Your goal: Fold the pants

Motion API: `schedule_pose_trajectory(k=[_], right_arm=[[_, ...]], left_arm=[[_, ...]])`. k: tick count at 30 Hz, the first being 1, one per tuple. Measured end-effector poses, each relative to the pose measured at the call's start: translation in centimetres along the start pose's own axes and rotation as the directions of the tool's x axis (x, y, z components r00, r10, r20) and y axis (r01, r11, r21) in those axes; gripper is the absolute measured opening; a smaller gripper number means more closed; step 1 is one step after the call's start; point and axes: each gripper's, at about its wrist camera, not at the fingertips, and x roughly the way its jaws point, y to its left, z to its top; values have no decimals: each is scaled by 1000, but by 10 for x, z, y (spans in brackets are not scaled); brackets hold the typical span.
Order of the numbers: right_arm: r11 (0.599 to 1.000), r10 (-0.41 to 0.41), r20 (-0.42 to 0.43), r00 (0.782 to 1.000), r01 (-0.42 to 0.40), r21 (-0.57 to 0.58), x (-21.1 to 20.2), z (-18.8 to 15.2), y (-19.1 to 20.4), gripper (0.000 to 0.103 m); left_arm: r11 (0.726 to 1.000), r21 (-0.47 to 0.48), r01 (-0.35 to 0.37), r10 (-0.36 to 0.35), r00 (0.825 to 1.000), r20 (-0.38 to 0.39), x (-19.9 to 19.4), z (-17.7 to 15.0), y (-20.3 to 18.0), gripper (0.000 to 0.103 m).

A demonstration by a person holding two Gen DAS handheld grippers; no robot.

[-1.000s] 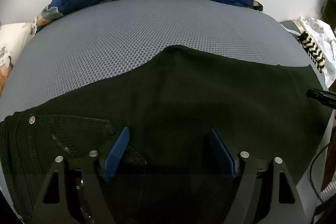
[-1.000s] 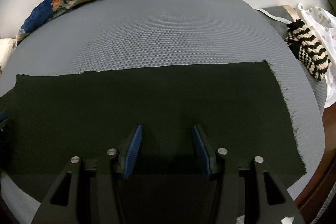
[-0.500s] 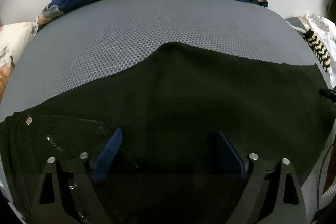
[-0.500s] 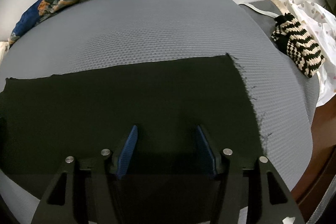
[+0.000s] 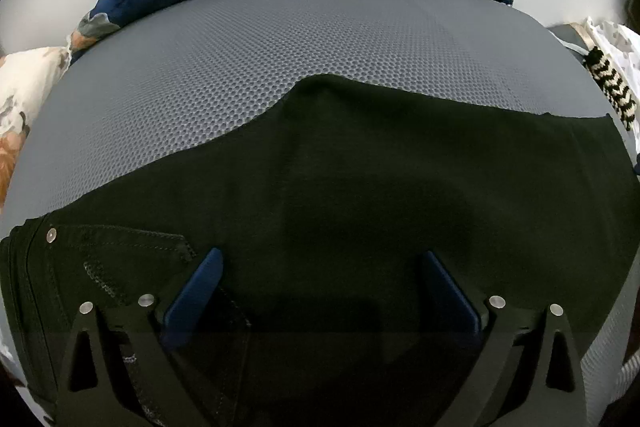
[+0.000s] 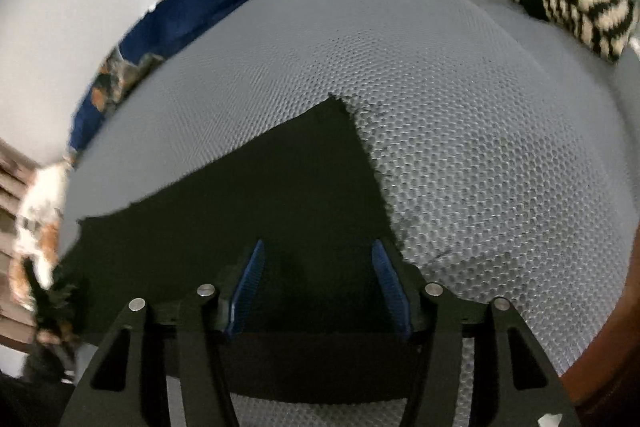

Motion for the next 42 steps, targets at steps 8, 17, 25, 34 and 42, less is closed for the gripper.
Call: schedule_pose_trajectory(k=[8, 17, 25, 34, 42], right_arm=[[988, 129, -58, 990, -123, 94, 4, 12, -42, 44], [957, 281, -102, 954, -270, 107, 23, 17, -51, 21], [918, 379, -55, 924, -368, 146, 38, 16, -54, 9], [963, 236, 64, 970, -242, 114, 28, -8, -17, 6], [956, 235, 148, 961, -255, 143, 2, -26, 36, 5]], left_arm=[[1000, 6, -1, 1, 1000, -11, 2, 1, 0, 100], [1000, 10, 1, -1, 1000, -9, 5, -2, 0, 102], [1000, 11, -5, 5, 1000, -4, 7, -2, -1, 103], [1000, -3, -8, 8, 1000, -13, 12, 1, -3, 103], [993, -83, 80, -80, 997, -5, -2, 3, 12, 103]])
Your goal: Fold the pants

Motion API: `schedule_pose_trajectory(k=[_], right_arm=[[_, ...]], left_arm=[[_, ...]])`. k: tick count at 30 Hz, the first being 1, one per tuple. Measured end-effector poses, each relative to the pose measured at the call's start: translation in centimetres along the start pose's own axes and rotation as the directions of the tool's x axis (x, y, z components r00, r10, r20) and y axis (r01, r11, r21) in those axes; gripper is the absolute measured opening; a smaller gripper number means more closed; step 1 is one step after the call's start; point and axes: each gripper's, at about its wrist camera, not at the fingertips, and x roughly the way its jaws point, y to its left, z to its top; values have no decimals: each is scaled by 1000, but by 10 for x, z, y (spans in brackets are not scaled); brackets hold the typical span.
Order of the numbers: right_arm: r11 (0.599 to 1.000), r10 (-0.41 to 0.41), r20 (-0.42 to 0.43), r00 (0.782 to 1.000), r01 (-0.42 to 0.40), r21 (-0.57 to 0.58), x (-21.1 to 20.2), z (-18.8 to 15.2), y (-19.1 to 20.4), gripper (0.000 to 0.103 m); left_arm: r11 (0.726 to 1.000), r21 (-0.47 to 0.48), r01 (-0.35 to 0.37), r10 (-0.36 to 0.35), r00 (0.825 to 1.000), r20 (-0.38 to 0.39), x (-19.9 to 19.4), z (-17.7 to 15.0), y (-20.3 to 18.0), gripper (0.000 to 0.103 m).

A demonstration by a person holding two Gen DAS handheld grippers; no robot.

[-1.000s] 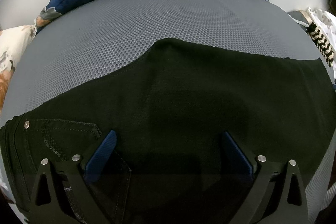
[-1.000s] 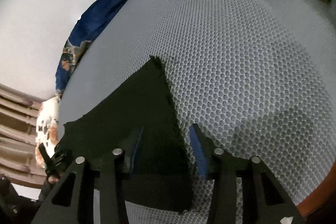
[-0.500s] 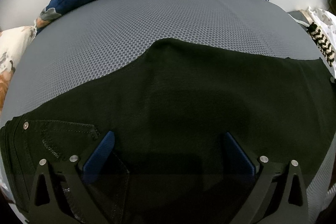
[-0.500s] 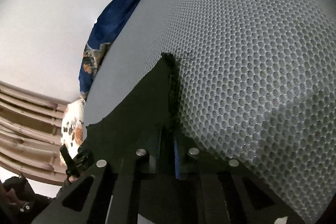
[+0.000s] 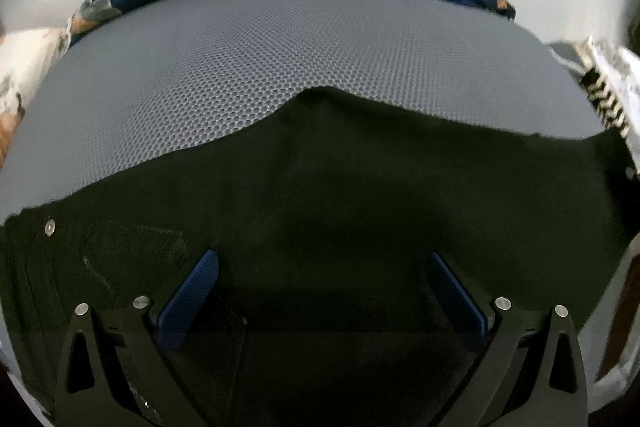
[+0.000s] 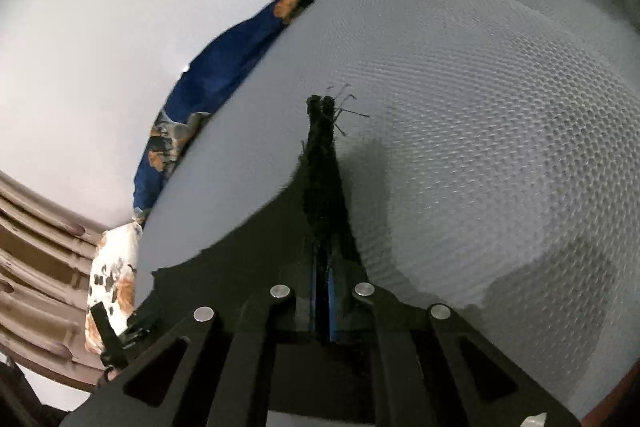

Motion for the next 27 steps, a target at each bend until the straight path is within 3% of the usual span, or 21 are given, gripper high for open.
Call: schedule_pose_trajectory(k=[6, 17, 27], right_arm=[[999, 20, -51, 998, -22, -38, 15, -5, 56, 5], [985, 41, -209, 977, -75, -158, 91, -31, 155, 5], [950, 102, -389, 916, -205, -235, 173, -85, 238, 5]], left_arm=[[999, -41, 29, -27, 999, 35, -18, 0, 20, 103], [995, -96, 36, -30, 997, 67, -50, -3, 75, 103], [990, -117, 81, -70, 993, 93, -69, -28, 96, 103]])
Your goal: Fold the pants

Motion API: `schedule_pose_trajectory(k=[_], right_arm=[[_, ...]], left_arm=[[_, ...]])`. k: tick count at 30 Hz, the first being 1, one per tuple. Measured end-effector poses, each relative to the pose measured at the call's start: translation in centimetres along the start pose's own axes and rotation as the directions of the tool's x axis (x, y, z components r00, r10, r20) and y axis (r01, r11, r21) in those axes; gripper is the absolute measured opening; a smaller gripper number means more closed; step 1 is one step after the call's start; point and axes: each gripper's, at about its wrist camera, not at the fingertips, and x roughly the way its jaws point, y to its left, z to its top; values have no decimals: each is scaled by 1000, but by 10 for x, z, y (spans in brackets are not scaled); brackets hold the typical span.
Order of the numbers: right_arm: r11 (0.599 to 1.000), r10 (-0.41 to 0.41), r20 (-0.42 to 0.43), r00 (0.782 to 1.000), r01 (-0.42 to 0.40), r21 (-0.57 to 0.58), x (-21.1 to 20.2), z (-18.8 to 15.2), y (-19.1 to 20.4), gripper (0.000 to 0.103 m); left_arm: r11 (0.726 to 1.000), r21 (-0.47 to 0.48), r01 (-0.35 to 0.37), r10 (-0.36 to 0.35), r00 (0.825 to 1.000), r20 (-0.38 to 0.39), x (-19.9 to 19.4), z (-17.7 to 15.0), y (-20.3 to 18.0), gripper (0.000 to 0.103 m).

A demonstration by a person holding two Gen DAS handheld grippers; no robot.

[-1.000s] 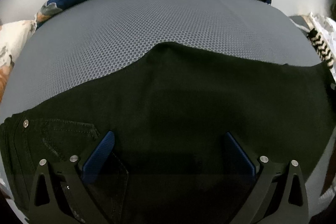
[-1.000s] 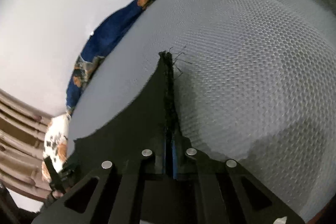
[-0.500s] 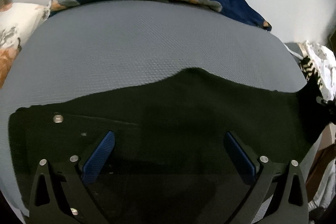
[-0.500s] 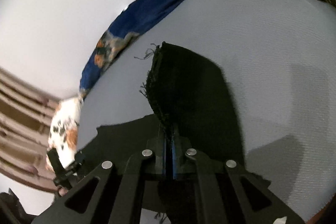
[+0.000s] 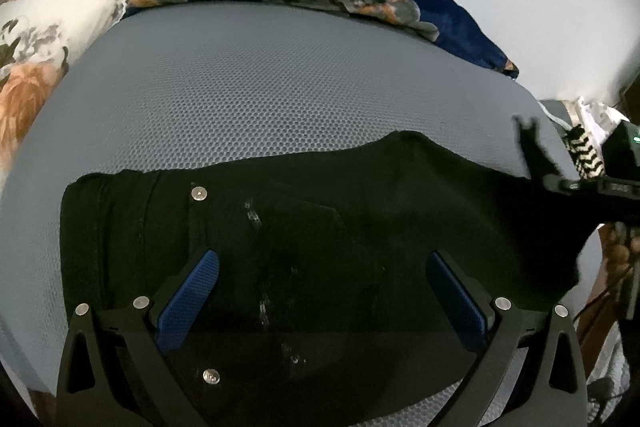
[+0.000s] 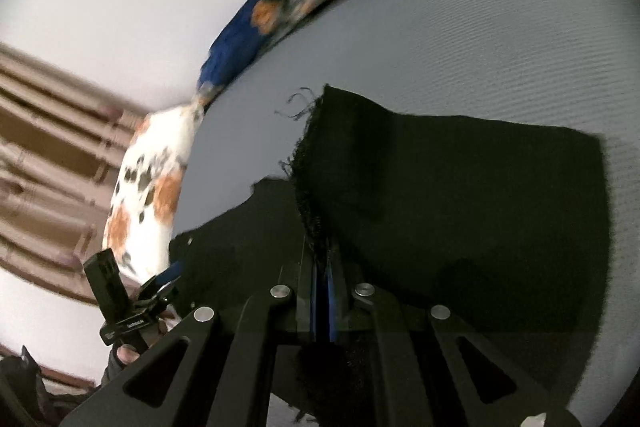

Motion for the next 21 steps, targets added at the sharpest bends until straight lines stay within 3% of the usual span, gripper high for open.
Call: schedule_pose_trajectory(k=[7, 10, 12, 15, 21], right_arm=[[994, -82, -129, 988, 73, -80, 70, -16, 28, 6], [990, -116, -144, 983, 104, -90, 79, -18, 31, 12], [991, -110, -157, 982, 97, -88, 81, -18, 33, 26], [991, -96, -153, 984, 80, -103, 77, -21, 43, 37], [998, -45, -63, 997, 42, -47, 45, -26, 44, 38]], left_arm=[[1000, -5, 30, -30, 999, 30, -8, -2, 3, 103], [999, -9, 48, -48, 998, 35, -10, -1, 3, 103], [999, -4, 46, -46, 998, 34, -10, -1, 2, 103], [999, 13, 33, -34, 999, 34, -10, -2, -1, 103], [996, 21, 89, -89, 996, -21, -3, -6, -10, 103]])
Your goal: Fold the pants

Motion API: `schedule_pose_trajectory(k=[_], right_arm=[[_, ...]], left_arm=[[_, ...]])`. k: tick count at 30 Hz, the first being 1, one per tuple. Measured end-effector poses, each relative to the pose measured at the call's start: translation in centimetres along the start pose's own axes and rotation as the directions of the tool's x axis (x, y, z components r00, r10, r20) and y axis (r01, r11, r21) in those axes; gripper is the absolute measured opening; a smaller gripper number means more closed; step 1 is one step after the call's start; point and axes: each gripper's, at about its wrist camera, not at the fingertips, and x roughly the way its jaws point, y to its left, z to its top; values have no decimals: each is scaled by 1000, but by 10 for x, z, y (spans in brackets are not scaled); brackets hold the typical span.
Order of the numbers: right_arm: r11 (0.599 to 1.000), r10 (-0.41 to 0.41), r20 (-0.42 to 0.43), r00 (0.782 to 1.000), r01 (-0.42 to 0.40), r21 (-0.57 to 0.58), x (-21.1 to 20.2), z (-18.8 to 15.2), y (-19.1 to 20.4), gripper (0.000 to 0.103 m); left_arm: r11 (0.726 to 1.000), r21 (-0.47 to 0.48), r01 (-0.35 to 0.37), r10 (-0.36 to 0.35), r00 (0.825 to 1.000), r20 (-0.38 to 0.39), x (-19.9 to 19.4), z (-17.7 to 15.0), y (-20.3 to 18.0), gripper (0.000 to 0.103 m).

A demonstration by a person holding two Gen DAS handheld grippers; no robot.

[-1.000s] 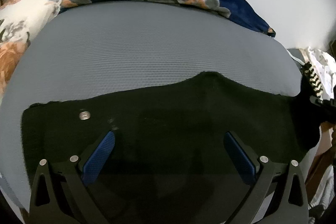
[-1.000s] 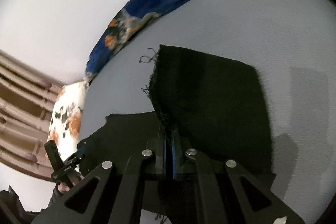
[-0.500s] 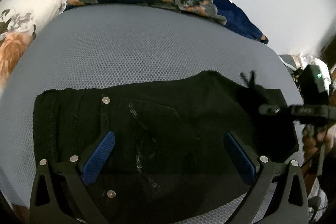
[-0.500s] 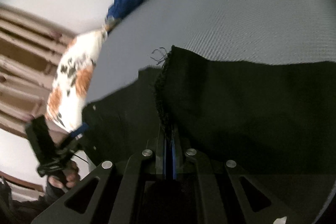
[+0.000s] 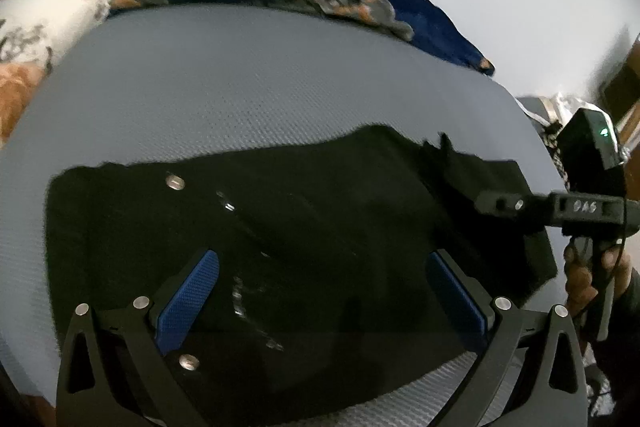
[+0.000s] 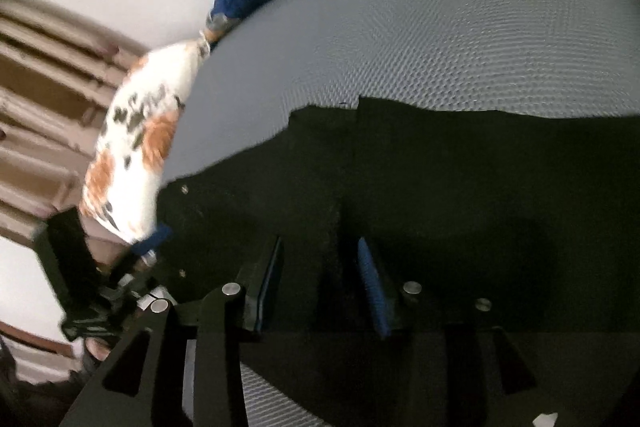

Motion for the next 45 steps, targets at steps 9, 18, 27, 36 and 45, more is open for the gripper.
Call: schedule_pose_trajectory(k=[9, 18, 27, 36, 45], right_arm=[[986, -29, 172, 985, 0, 165, -65, -23, -45, 42], [970, -36, 266, 963, -30, 241, -90, -25, -72, 46], [970, -15, 280, 960, -54, 238, -98, -25, -78, 48], [966, -22, 277, 961, -51, 255, -98, -27, -82, 48], [962, -93, 265, 960, 18, 273, -97, -29, -84, 48]], left_arm=[[988, -48, 146, -151, 982, -111, 28, 3, -35, 100], [959, -141, 245, -273, 931, -242, 73, 9, -71, 88], [955, -160, 249, -283, 925, -254, 95, 21, -81, 85], [929, -195, 315, -363, 878, -313, 105, 12, -92, 33], [933, -182, 312, -351, 899, -261, 88, 12, -90, 4]])
